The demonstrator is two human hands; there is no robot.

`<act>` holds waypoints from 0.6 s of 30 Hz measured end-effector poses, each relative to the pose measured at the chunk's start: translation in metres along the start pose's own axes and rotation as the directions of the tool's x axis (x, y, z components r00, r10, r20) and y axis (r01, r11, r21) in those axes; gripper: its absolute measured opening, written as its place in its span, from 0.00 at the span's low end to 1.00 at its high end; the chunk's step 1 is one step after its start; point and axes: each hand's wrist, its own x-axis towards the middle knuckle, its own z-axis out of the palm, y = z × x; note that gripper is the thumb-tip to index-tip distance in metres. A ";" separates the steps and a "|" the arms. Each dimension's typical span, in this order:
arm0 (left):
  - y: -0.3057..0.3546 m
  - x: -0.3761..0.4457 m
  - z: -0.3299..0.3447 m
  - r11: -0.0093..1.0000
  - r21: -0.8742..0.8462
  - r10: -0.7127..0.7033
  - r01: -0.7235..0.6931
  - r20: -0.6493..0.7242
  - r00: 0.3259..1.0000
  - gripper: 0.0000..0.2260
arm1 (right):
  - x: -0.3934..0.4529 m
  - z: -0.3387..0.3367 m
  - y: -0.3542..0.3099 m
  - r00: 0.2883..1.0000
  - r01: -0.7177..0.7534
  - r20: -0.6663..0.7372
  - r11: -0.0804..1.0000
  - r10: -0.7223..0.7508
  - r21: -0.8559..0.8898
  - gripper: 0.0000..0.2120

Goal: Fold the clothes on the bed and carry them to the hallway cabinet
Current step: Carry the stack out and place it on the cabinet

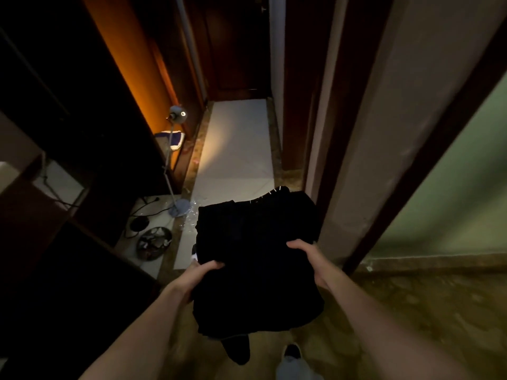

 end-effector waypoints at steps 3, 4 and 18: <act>0.016 0.014 -0.021 1.000 -0.027 0.016 -0.017 -0.047 0.999 0.26 | 0.034 0.024 -0.024 1.000 -0.009 0.029 0.999 0.011 -0.049 0.21; 0.021 0.019 -0.027 0.999 -0.027 0.016 -0.018 -0.067 0.998 0.34 | 0.045 0.031 -0.034 0.999 -0.011 0.044 0.998 0.013 -0.062 0.19; 0.098 0.100 -0.094 0.989 -0.144 0.018 -0.045 -0.181 0.983 0.43 | 0.189 0.102 -0.123 0.983 -0.009 0.178 0.986 0.038 -0.164 0.20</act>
